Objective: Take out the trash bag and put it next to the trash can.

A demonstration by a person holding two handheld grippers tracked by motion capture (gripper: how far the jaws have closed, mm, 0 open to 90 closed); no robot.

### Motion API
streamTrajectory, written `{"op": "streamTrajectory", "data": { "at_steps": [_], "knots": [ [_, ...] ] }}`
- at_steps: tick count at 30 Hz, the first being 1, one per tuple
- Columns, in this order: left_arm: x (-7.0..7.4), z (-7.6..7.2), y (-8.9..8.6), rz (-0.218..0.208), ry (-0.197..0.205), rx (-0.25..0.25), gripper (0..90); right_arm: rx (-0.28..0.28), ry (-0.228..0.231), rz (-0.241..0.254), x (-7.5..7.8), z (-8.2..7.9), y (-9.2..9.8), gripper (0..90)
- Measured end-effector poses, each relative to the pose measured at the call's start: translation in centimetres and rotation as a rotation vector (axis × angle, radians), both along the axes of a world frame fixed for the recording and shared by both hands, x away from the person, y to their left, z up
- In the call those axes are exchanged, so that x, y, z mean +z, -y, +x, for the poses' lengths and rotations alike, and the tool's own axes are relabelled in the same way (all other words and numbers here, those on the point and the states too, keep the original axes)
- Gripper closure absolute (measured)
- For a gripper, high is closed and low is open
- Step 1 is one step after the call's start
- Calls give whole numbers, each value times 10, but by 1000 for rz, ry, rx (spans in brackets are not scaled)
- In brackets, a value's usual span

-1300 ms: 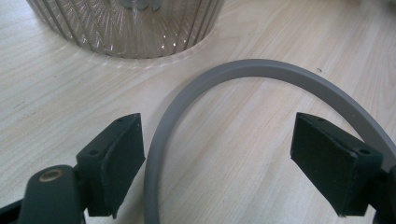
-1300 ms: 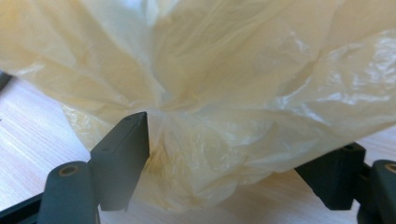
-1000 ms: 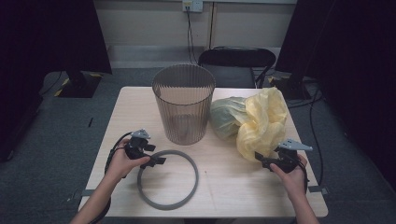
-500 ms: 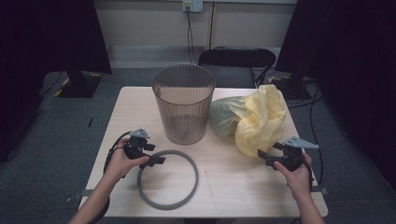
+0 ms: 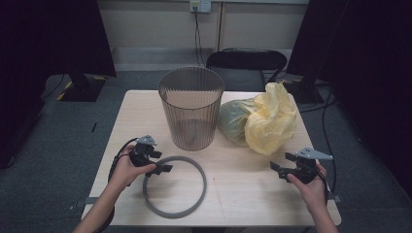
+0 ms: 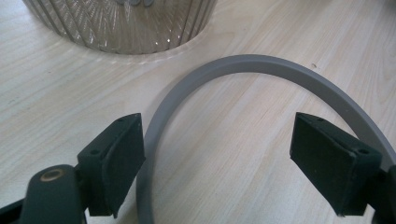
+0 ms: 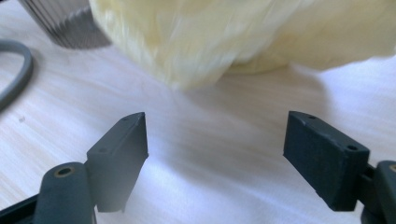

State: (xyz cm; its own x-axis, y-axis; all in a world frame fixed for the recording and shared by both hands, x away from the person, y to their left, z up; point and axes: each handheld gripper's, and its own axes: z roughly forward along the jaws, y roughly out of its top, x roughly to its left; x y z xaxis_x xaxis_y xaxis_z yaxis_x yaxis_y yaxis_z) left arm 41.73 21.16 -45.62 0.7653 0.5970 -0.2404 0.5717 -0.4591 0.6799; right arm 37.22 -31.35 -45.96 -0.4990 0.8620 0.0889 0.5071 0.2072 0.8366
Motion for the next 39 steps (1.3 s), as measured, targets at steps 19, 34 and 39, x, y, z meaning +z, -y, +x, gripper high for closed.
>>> {"op": "streamTrajectory", "data": {
  "at_steps": [19, 34, 39],
  "knots": [
    [-9, -2, -10, 19, 13, 26, 175, 35, -64, -68, -37, -5, -12, 189],
    [-12, -4, -19, 43, 34, 66, 177, 72, -103, -163, -40, -4, -19, 141],
    [-14, -6, -20, 44, 24, 72, 197, 73, -103, -164, -40, -4, -19, 140]
  ]
}}
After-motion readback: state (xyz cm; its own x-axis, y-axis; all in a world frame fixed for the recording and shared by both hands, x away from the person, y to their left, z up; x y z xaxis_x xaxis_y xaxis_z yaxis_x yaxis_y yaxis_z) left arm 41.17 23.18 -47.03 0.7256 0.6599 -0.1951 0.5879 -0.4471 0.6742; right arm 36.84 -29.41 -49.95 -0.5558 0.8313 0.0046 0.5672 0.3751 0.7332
